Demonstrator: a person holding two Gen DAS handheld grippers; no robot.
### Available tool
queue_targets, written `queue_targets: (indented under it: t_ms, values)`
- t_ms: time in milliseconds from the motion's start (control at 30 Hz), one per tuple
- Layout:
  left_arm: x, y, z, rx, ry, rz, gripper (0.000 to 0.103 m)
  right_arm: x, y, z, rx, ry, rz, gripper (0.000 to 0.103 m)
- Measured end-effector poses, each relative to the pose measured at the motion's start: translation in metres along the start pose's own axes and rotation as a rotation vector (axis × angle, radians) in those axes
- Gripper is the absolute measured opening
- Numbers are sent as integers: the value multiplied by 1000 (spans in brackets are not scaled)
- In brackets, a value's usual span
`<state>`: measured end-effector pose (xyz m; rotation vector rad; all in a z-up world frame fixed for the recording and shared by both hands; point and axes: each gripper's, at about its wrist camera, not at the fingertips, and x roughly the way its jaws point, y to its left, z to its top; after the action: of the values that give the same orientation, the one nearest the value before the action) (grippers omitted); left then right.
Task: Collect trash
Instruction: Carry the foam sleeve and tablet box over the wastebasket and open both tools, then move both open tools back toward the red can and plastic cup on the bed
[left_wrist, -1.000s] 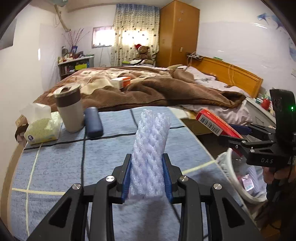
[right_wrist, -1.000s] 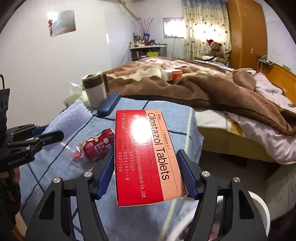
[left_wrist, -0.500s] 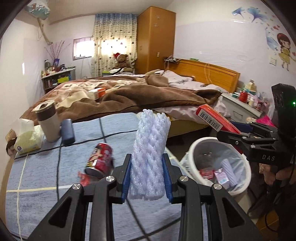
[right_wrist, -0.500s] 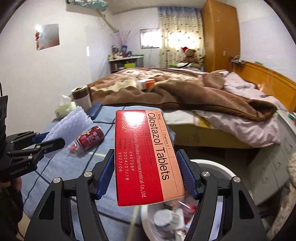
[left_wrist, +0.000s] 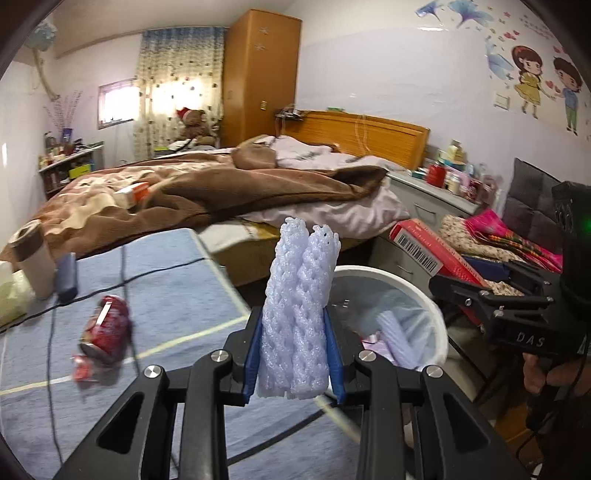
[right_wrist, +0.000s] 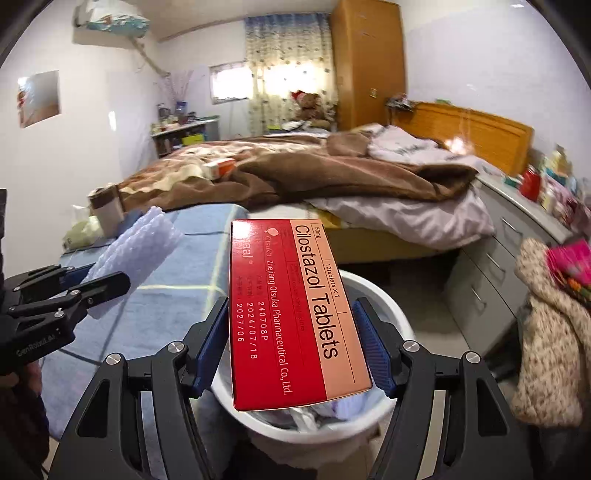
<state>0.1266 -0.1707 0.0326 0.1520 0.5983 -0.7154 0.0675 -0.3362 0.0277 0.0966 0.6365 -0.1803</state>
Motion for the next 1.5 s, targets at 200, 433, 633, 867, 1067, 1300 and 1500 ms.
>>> queue_targets:
  t_ms: [200,433,633,867,1067,1300,1500]
  values:
    - [21,-27,2,36,32,-44,32,9,-16,-11,29,43,-63,68]
    - [41,-45,0,50,71,-65,32,21,-32,-24,49,105,-112,68]
    - [57,-50,0,49,101,-89,33,31,-39,-29,82,137,-132,68]
    - [66,-50,-2,37,120,-112,62,40,-43,-31,102,170,-134,69]
    - [64,-47,-1,19,116,-117,63,38,-39,-31,105,164,-134,69]
    - [50,-36,0,3,86,-97,64,30,-36,-26,110,135,-126,69]
    - [33,-23,1,-19,56,-72,64,24,-28,-21,108,109,-120,70]
